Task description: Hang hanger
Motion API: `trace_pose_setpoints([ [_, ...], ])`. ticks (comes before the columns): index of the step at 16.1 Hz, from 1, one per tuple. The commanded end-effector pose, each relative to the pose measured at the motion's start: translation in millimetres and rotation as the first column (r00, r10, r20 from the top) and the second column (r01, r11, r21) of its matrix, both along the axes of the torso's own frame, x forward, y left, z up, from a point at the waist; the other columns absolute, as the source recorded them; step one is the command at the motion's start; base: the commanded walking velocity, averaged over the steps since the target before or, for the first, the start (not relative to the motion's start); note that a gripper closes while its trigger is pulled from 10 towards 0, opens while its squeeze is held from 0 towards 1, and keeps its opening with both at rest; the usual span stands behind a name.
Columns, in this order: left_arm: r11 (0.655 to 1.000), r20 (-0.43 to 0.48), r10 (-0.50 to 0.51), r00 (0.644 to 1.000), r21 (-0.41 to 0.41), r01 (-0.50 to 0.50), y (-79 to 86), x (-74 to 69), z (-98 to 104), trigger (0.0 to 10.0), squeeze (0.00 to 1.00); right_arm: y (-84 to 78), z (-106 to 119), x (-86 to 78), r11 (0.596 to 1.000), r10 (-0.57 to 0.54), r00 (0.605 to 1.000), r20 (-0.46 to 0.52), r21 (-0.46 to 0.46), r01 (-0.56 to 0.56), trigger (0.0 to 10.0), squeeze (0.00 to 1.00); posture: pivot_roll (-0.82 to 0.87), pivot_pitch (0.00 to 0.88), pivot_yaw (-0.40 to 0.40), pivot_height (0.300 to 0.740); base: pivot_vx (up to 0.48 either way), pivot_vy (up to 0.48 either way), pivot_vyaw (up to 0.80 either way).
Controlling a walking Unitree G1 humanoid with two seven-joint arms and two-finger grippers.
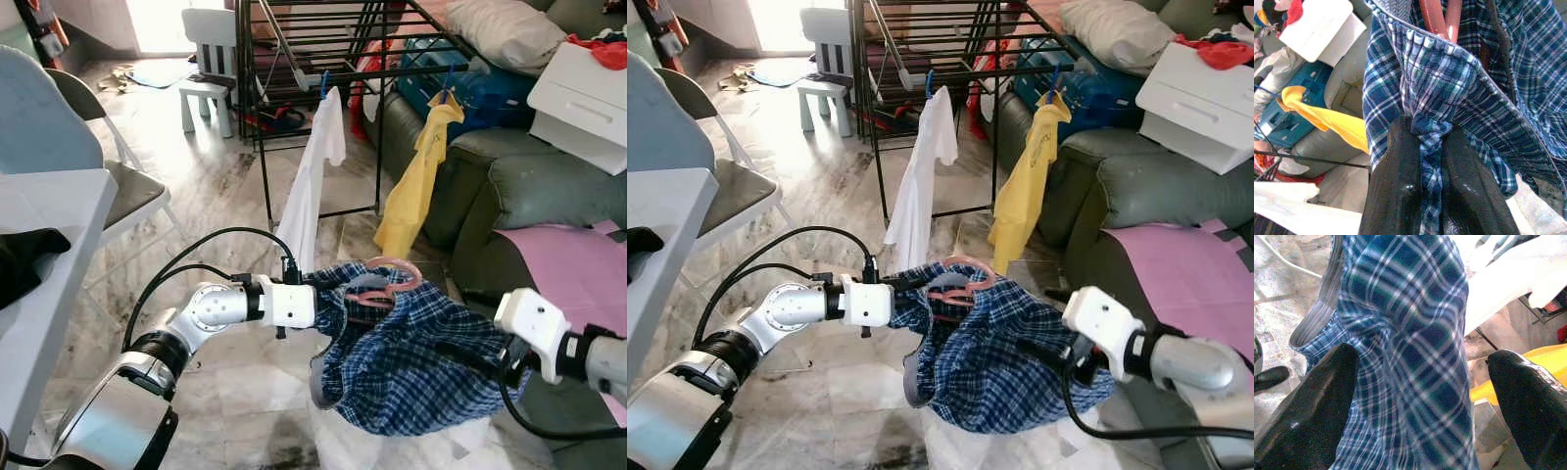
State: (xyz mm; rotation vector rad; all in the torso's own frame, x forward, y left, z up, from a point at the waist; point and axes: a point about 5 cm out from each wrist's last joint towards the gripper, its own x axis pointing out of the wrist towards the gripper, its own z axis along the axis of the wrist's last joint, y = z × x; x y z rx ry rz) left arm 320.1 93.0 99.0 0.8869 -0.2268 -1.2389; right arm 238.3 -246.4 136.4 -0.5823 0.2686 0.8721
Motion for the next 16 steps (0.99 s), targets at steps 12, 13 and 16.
trace_pose_setpoints([
  [12, 0.998, 0.013, -0.047, 0.999, -0.028, 0.048, -8.1, -5.8, -1, 0.0, 0.0, -1.4, -10, 23.3, 0.995, 0.079, 0.994, -0.078, -0.053, -0.084, 0.0, 0.0, 0.05, 0.0, -0.053, 0.74, 0.0, 0.0, 0.0],
  [13, 0.998, 0.013, -0.048, 0.999, -0.028, 0.049, -8.2, -5.9, -1, 0.0, 0.0, -1.9, -12, 23.3, 0.995, 0.084, 0.992, -0.09, -0.054, -0.089, 0.0, 0.0, 0.05, 0.0, -0.054, 0.74, 0.0, 0.0, 0.0],
  [16, 0.998, 0.014, -0.049, 0.999, -0.034, 0.05, -9.3, -5.9, 0, 0.0, 0.0, -2.9, -16, 21.5, 0.992, 0.108, 0.986, -0.13, -0.058, -0.116, 0.0, 0.0, 0.05, 0.0, -0.057, 0.74, 0.0, 0.0, 0.0],
])
